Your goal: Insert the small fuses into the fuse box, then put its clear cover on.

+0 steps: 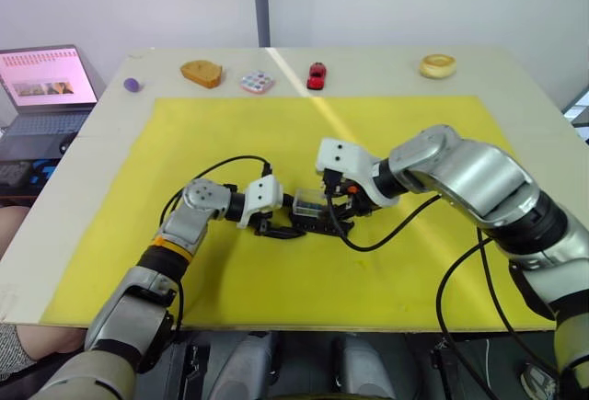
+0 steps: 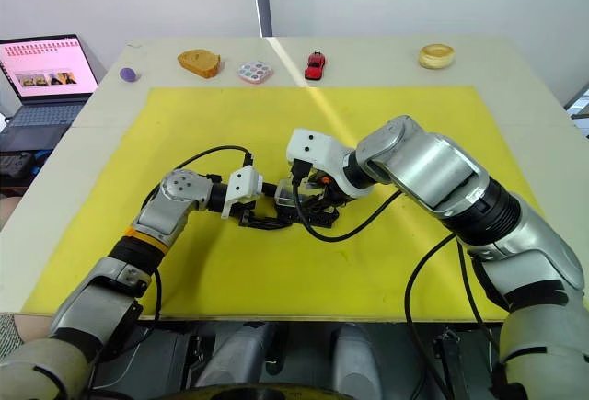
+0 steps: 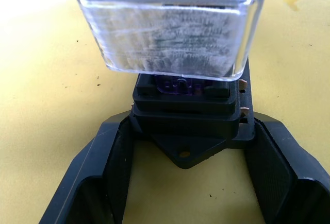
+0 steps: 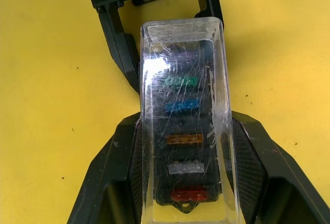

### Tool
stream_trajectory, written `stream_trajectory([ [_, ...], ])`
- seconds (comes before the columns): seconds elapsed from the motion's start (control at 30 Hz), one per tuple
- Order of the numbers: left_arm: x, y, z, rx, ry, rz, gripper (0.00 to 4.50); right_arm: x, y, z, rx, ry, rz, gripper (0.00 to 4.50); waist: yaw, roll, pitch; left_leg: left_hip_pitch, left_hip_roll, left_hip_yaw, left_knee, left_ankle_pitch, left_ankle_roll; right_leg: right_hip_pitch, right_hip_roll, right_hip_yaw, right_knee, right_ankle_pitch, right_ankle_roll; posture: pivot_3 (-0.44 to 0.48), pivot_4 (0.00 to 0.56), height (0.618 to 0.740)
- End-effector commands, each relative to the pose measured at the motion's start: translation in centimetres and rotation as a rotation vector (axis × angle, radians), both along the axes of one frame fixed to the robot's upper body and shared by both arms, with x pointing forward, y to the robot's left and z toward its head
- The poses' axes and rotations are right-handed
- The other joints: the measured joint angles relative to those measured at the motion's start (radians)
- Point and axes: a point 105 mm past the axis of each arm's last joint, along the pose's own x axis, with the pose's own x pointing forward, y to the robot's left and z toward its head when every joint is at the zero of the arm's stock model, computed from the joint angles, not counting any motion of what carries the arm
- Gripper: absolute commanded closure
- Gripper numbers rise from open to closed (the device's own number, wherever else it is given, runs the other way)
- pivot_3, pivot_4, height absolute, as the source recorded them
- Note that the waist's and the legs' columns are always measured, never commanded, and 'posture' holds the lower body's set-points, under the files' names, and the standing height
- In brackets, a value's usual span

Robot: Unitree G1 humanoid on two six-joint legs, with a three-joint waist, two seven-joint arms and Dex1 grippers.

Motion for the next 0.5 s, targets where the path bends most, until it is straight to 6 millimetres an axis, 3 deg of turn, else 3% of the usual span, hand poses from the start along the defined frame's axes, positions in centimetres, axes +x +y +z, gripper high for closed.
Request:
stream_trajectory([
  [0.03, -0.3, -0.1, -1.6, 0.044, 0.028, 0.009, 1.98, 0.0, 0.2, -0.1, 0.006, 0.002, 0.012, 2.82, 0.0, 0.0, 0.0, 0.0, 0.0, 0.0, 0.0, 0.0, 0.0, 0.0, 0.0, 0.0, 0.0, 0.0, 0.0, 0.0, 0.15, 0.74],
  [0.5, -0.3, 0.1, -1.8, 0.048, 0.028, 0.018, 1.98, 0.0, 0.1, -1.3, -0.003, 0.037, 0.014, 2.82, 0.0, 0.0, 0.0, 0.0, 0.0, 0.0, 0.0, 0.0, 0.0, 0.0, 0.0, 0.0, 0.0, 0.0, 0.0, 0.0, 0.15, 0.74],
])
